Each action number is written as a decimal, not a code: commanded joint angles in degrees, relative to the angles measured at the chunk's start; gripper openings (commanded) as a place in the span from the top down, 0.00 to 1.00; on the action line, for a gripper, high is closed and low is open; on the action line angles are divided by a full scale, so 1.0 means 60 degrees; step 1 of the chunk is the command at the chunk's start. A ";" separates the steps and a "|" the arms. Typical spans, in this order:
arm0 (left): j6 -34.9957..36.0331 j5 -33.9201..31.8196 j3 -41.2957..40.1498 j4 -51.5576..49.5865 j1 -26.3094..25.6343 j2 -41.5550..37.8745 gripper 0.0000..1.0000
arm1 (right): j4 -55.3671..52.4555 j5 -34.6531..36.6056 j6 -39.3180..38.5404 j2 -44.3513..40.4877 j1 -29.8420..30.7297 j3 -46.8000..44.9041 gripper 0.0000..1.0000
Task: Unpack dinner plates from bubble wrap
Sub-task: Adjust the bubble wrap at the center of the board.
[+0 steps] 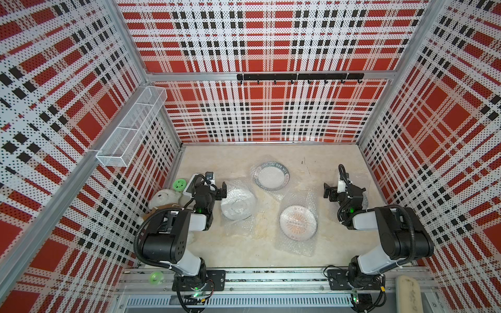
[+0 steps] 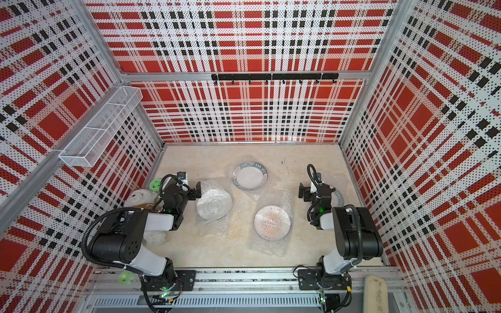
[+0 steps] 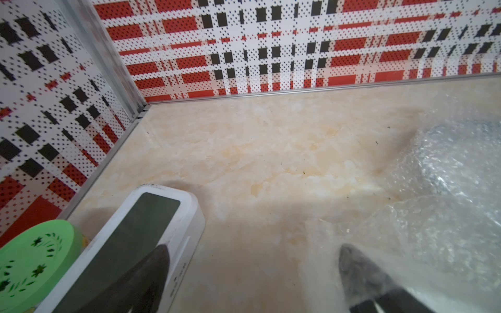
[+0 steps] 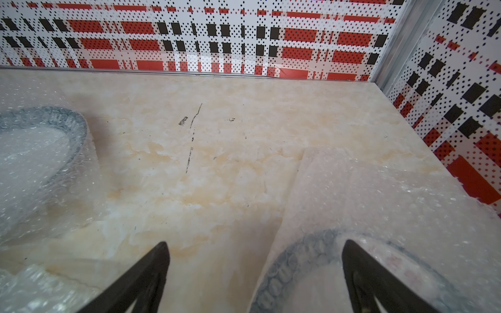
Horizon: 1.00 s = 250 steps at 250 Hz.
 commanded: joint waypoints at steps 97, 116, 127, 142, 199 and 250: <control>-0.1479 -0.5118 0.0362 -0.6867 -0.3141 -0.6274 0.01 | 0.0613 0.0085 -0.0161 0.0114 0.0057 0.0172 0.00; -0.3114 -0.4687 0.0657 -0.8146 -0.3317 -0.7251 0.01 | 0.0599 0.0203 -0.0113 0.0098 0.0051 0.0171 0.00; -0.4120 -0.4227 0.0962 -0.9006 -0.3297 -0.7683 0.01 | 0.0663 0.0377 -0.0039 -0.0012 0.0060 0.0115 0.00; -0.4799 -0.3415 0.1527 -1.0071 -0.3257 -0.7964 0.01 | 0.0306 0.0668 0.0050 -0.0659 0.0050 0.0026 0.00; -0.6764 0.0226 0.3753 -1.3784 -0.1910 -0.7262 0.01 | -0.2288 0.1059 0.2098 -0.4309 0.0130 0.0296 0.00; -0.8392 0.6958 0.2462 -1.1767 0.1704 -0.6740 0.01 | -0.7298 0.2304 0.5526 -0.6484 -0.0132 0.1665 0.00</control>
